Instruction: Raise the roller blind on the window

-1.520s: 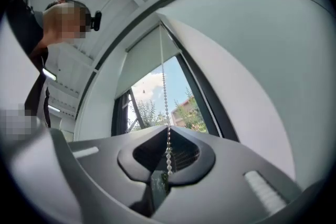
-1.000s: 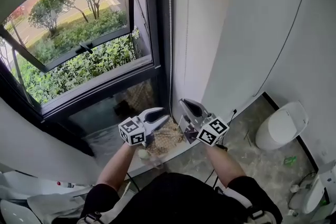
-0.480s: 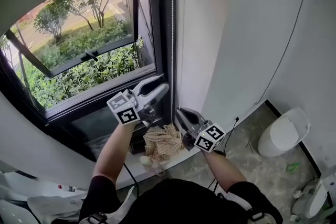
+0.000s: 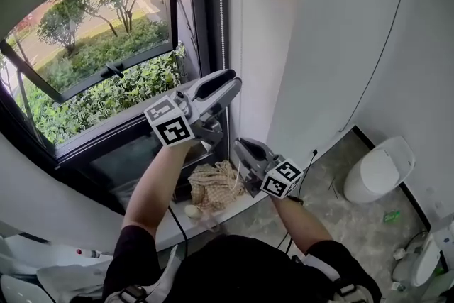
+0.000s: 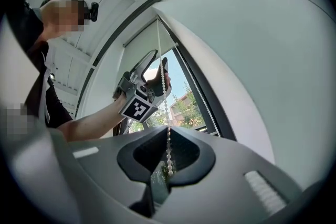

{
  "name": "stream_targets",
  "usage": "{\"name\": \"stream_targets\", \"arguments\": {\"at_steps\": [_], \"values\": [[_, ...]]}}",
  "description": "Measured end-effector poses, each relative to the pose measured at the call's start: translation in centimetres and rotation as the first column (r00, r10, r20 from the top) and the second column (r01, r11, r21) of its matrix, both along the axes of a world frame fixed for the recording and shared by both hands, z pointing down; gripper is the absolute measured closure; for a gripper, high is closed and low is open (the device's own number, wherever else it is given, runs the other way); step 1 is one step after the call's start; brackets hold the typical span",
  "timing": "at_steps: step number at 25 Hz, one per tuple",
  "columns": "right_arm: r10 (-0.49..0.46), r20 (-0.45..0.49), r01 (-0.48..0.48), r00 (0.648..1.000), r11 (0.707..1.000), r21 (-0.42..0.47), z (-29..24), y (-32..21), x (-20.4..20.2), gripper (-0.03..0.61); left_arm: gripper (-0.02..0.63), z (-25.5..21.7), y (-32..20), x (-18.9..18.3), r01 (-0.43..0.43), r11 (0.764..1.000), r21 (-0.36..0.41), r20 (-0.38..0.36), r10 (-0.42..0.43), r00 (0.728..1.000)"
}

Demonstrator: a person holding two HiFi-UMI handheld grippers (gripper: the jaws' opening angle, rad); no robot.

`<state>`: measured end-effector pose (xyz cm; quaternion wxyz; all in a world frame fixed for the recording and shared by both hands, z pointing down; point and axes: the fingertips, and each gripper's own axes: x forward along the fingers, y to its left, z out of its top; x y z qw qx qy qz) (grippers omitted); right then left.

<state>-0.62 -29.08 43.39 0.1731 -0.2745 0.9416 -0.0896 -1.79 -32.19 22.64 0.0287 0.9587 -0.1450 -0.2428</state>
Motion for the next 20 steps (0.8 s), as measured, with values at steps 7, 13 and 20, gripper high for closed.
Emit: {"name": "stream_targets", "arguments": {"at_steps": [7, 13, 20], "values": [[0.002, 0.006, -0.002, 1.000, 1.000, -0.005, 0.1, 0.3, 0.4, 0.561, 0.477, 0.1, 1.2, 1.8, -0.030, 0.999, 0.039, 0.030, 0.029, 0.999], [-0.005, 0.006, 0.005, 1.000, 1.000, -0.004, 0.3, 0.4, 0.4, 0.561, 0.604, 0.0, 1.2, 1.6, -0.025, 0.999, 0.039, 0.013, 0.024, 1.000], [-0.002, 0.026, 0.002, 1.000, 1.000, -0.005, 0.0, 0.6, 1.0, 0.561, 0.604, 0.2, 1.6, 0.5, -0.050, 0.998, 0.029, -0.106, 0.053, 0.993]]}}
